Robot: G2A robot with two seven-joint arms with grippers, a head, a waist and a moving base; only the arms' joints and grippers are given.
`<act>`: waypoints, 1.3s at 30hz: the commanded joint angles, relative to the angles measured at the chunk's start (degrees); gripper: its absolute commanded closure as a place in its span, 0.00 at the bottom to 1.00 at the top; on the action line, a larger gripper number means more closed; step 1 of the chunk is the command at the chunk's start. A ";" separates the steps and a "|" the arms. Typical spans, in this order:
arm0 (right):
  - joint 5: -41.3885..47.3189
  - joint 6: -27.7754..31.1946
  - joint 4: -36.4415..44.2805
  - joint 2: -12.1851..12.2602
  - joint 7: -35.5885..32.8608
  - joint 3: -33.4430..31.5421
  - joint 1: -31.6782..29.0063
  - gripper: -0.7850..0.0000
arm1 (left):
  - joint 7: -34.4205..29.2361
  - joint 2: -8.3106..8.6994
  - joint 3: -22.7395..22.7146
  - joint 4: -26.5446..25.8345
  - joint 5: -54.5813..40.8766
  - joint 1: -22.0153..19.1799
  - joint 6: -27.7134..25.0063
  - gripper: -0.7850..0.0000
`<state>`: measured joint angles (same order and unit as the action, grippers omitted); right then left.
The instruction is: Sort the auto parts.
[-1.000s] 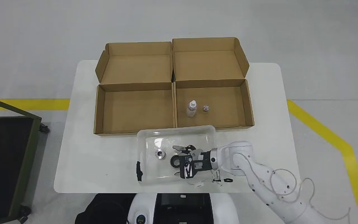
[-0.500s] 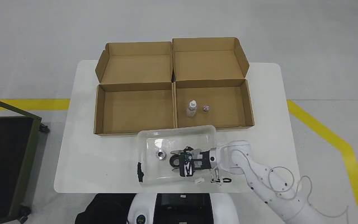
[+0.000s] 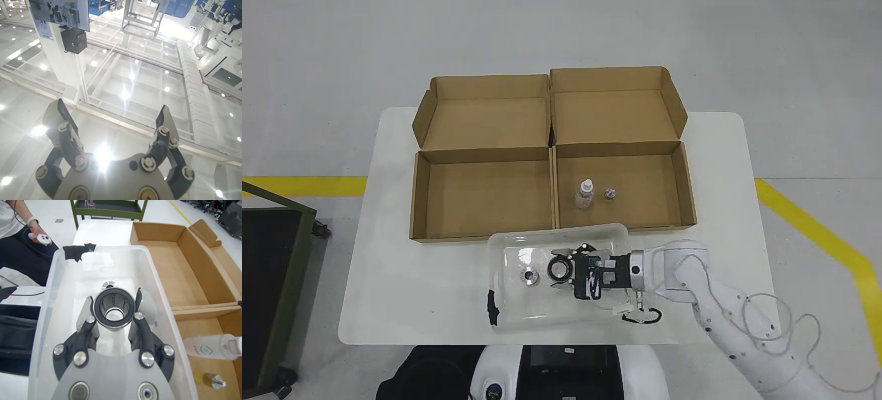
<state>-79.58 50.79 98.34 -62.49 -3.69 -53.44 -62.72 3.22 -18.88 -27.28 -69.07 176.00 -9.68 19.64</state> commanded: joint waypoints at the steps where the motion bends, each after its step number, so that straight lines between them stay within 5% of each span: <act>1: 1.82 -0.81 0.77 0.05 0.45 -1.00 -0.18 1.00 | 0.00 0.00 0.00 0.00 0.00 0.00 0.00 0.00; 24: 20.70 -6.61 5.20 -0.18 10.22 -9.84 -1.11 1.00 | 0.00 0.00 0.00 0.00 0.00 0.00 0.00 0.00; 39: 22.01 -8.00 9.45 0.77 12.71 -20.12 -3.72 1.00 | 0.00 0.00 0.00 0.00 0.00 0.00 0.00 0.00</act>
<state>-57.84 42.80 107.60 -61.73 8.91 -73.27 -66.26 3.22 -18.88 -27.28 -69.07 176.00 -9.68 19.64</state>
